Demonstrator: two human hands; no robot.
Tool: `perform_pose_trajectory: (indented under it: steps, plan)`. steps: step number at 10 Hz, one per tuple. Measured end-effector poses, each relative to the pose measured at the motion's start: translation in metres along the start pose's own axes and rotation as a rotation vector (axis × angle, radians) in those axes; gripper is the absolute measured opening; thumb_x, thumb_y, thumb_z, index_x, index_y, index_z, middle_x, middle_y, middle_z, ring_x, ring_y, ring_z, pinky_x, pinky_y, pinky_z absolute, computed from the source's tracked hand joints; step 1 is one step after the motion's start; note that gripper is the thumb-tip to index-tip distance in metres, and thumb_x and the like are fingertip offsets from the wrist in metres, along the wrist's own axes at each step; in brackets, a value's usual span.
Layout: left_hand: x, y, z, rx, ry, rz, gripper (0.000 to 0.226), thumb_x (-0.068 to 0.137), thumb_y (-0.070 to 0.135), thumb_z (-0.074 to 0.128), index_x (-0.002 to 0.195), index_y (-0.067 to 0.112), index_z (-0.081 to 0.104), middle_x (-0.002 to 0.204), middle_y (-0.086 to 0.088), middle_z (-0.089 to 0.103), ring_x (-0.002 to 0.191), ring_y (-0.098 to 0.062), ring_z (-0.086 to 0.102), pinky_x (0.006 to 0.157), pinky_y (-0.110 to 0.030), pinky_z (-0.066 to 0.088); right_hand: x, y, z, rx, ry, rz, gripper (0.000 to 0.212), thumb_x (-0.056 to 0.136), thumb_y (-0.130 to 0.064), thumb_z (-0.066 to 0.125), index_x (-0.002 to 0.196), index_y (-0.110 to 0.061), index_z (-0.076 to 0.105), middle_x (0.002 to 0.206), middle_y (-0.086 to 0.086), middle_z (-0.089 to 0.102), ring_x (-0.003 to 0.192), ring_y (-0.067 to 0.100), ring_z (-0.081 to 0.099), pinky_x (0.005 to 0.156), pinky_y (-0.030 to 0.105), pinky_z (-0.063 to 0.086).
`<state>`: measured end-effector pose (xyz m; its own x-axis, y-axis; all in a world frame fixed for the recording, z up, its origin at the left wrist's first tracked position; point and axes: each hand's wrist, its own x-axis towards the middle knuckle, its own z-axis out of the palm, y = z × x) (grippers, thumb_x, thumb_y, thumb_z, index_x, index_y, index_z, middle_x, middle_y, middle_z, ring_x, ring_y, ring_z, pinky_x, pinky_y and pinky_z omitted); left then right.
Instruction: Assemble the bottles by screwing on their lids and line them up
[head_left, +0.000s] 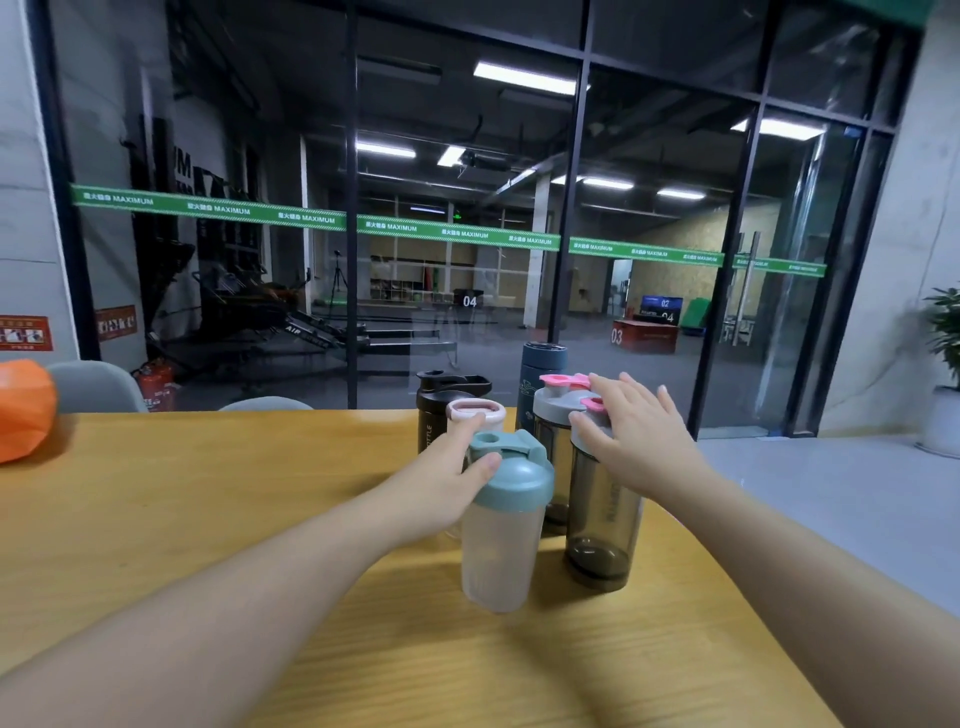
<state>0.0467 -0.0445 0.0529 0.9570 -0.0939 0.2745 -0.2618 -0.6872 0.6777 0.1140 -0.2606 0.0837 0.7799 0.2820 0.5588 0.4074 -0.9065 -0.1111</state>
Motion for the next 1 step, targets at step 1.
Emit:
perform_pose_trajectory:
  steps: [1]
  plan:
    - [-0.0003,0.0035,-0.0098,-0.055,0.062,0.034,0.040,0.102,0.038,0.035,0.142,0.036,0.033,0.138,0.002,0.040,0.117,-0.013,0.044,0.088,-0.016,0.035,-0.0001,-0.0098,-0.0031,0.002,0.020,-0.066,0.055,0.096,-0.044,0.038,0.147,-0.024,0.029,0.153,-0.004,0.033,0.146,0.015,0.016,0.119,0.042,0.004]
